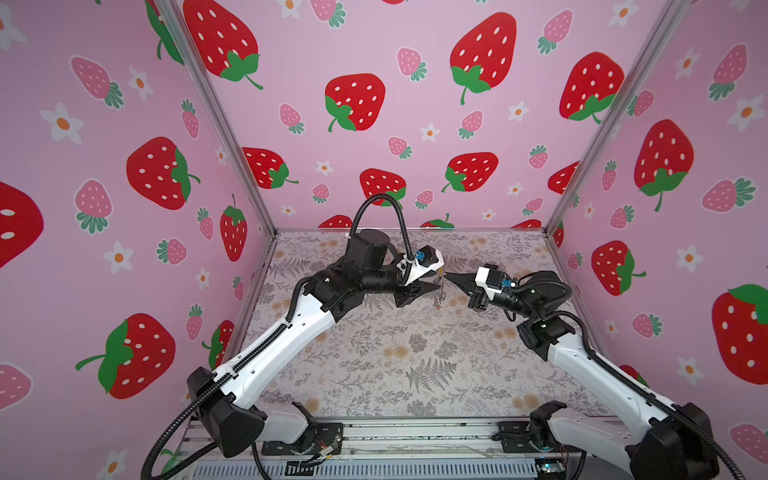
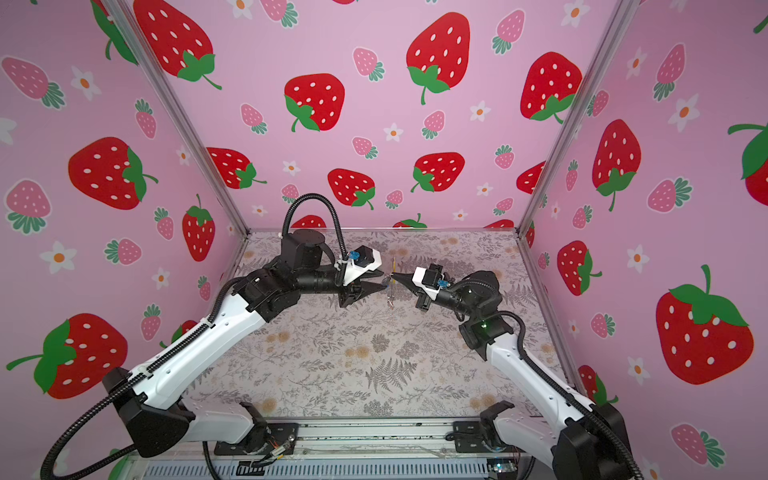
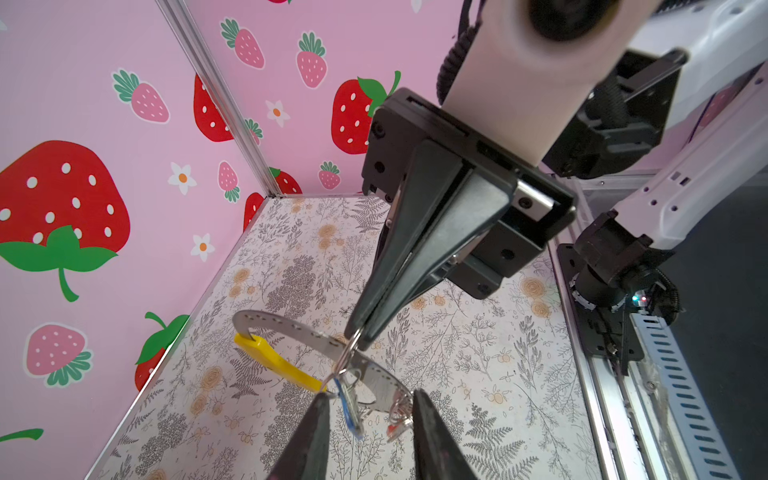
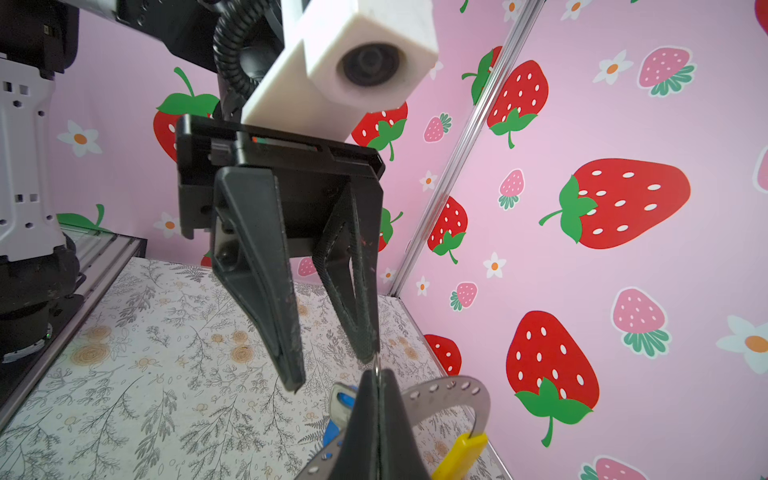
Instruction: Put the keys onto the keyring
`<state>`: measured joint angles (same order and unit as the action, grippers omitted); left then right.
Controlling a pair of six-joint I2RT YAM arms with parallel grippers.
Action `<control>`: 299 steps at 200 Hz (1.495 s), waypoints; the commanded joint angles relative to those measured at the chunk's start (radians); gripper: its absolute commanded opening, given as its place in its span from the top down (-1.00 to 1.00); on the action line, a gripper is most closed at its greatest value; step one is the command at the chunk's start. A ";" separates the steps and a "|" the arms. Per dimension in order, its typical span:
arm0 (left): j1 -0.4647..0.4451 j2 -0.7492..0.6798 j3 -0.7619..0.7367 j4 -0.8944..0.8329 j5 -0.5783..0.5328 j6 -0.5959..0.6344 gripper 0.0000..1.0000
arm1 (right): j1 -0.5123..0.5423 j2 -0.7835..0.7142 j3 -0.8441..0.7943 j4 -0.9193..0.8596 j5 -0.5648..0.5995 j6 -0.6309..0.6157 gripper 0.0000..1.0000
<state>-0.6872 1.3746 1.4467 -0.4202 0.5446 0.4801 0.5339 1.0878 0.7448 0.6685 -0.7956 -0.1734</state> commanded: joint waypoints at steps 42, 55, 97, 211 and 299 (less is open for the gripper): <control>0.000 0.044 0.010 0.023 0.043 -0.026 0.35 | -0.002 -0.012 0.008 0.098 0.006 0.039 1.00; 0.000 0.050 0.013 0.023 0.044 -0.028 0.37 | -0.003 -0.012 0.008 0.106 0.008 0.045 1.00; -0.002 0.061 0.025 0.022 0.049 -0.025 0.53 | -0.003 -0.010 0.003 0.125 0.009 0.054 1.00; -0.002 0.093 0.074 -0.046 0.132 0.020 1.00 | -0.003 -0.001 -0.015 0.178 -0.009 0.086 1.00; -0.002 0.129 0.117 -0.121 0.171 0.048 1.00 | -0.003 -0.011 -0.030 0.210 -0.022 0.106 1.00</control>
<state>-0.6868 1.4845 1.5196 -0.4858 0.6643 0.4965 0.5339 1.0874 0.7223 0.8207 -0.8097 -0.0856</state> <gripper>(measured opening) 0.080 0.039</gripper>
